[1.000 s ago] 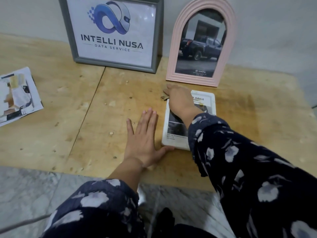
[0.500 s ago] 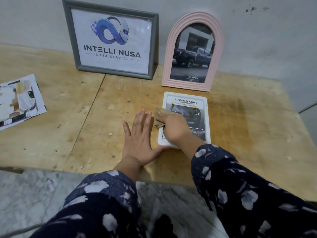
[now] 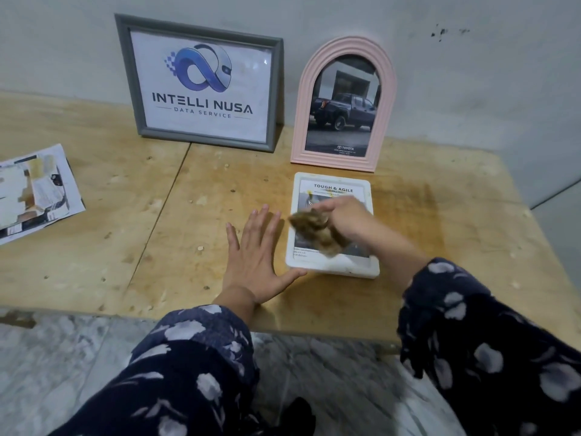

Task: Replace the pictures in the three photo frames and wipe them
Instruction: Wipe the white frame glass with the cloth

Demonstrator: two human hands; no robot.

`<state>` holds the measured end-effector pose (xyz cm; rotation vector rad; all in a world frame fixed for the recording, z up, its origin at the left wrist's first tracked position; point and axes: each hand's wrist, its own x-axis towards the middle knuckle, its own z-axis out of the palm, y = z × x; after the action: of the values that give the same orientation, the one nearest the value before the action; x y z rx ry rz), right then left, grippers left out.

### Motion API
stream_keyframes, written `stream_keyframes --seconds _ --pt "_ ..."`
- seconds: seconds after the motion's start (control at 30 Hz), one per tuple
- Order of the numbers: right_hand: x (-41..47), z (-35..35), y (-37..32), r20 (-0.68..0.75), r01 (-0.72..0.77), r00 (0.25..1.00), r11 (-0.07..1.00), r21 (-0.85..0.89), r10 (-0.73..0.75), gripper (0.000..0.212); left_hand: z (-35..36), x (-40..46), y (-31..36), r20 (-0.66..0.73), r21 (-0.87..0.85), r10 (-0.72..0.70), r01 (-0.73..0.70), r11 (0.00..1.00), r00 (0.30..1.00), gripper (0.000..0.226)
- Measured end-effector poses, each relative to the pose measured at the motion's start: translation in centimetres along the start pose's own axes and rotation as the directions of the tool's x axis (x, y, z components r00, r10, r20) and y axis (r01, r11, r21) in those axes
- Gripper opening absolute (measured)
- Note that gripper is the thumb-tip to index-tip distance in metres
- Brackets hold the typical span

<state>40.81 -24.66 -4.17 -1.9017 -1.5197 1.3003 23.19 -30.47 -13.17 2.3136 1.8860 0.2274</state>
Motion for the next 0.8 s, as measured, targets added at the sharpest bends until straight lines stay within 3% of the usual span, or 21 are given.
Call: stream_keyframes --seconds 0.1,0.2,0.27,0.4,0.5,0.6,0.8 --pt "2.2 -1.5 -1.4 -0.117 0.065 0.991 0.998 0.009 -0.064 0.043 -0.1 0.3 -0.1 0.041 0.033 0.029 -0.03 0.999 0.999 0.1" --pt "4.5 -1.3 -1.7 -0.214 0.209 0.938 0.937 -0.278 -0.273 0.052 0.1 0.6 -0.3 0.055 0.026 0.041 -0.042 0.999 0.998 0.095" --pt "6.0 -0.1 -0.9 -0.153 0.219 0.938 0.876 -0.429 -0.31 0.057 0.3 0.7 -0.4 0.058 0.018 0.043 -0.044 0.999 0.997 0.093" --pt "7.4 2.8 1.2 0.041 0.202 0.964 0.62 -0.758 -0.263 0.077 0.5 0.9 -0.4 0.062 0.014 0.035 -0.036 0.999 0.997 0.091" --pt "7.0 2.9 1.7 0.032 0.215 0.95 0.574 -0.79 -0.311 0.069 0.4 1.0 -0.3 0.087 0.039 0.029 -0.033 0.999 0.996 0.091" --pt "5.6 2.8 2.2 0.035 0.237 0.943 0.594 -0.769 -0.331 0.063 0.4 1.0 -0.3 0.082 0.04 0.027 -0.031 0.999 0.996 0.092" --pt "1.7 3.4 3.1 0.124 0.294 0.939 0.558 -0.776 -0.321 0.06 0.5 1.0 -0.2 0.047 0.045 0.04 -0.042 0.998 0.998 0.093"
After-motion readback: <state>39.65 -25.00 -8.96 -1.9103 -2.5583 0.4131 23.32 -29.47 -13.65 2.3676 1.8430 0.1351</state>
